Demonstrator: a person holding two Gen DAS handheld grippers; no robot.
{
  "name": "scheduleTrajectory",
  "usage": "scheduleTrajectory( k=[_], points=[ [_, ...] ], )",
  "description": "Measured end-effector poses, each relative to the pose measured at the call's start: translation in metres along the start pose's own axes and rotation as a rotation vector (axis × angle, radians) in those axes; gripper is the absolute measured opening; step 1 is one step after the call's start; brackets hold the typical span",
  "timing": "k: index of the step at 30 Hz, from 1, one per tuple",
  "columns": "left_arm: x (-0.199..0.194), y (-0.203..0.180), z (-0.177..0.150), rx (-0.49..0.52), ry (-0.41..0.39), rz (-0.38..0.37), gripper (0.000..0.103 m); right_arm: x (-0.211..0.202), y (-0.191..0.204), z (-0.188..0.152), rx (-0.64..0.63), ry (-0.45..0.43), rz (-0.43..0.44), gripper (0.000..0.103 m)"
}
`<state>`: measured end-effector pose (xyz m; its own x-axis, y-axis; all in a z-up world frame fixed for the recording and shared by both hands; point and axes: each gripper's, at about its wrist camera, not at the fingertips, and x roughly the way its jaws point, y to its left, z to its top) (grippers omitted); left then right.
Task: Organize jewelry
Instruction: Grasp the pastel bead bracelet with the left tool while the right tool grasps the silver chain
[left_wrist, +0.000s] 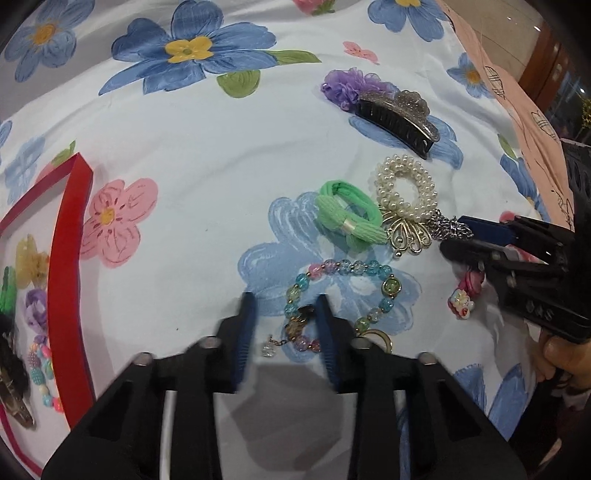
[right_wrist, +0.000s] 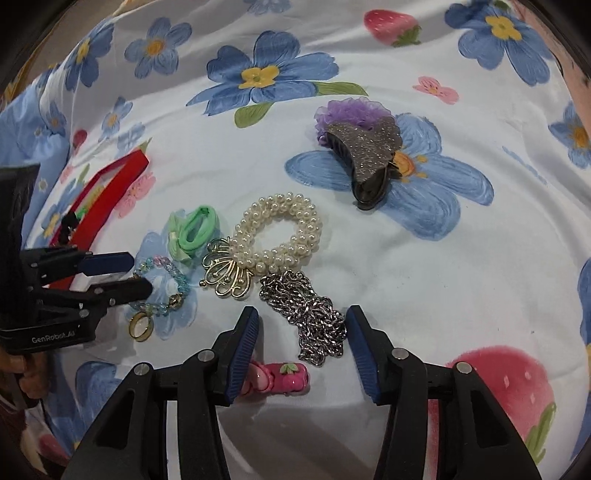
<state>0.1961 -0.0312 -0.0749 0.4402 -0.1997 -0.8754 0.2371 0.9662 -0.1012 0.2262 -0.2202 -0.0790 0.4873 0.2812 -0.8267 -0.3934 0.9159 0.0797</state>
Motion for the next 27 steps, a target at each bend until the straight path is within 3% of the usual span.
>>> scheduleTrajectory(
  k=[1,3,12,27],
  points=[
    [0.000,-0.001,0.000,0.008,-0.002,-0.001,0.008,0.000,-0.001,0.000,0.003,-0.002,-0.007,0.024],
    [-0.001,-0.001,0.000,0.010,-0.009,-0.002,0.008,-0.001,-0.004,0.000,0.025,-0.002,0.014,0.016],
    [-0.033,0.010,-0.013,-0.066,-0.080,-0.072,0.008,-0.019,0.002,-0.001,0.069,-0.061,0.074,0.013],
    [-0.117,0.042,-0.049,-0.188,-0.219,-0.079,0.008,-0.072,0.046,0.009,0.083,-0.199,0.199,0.013]
  ],
)
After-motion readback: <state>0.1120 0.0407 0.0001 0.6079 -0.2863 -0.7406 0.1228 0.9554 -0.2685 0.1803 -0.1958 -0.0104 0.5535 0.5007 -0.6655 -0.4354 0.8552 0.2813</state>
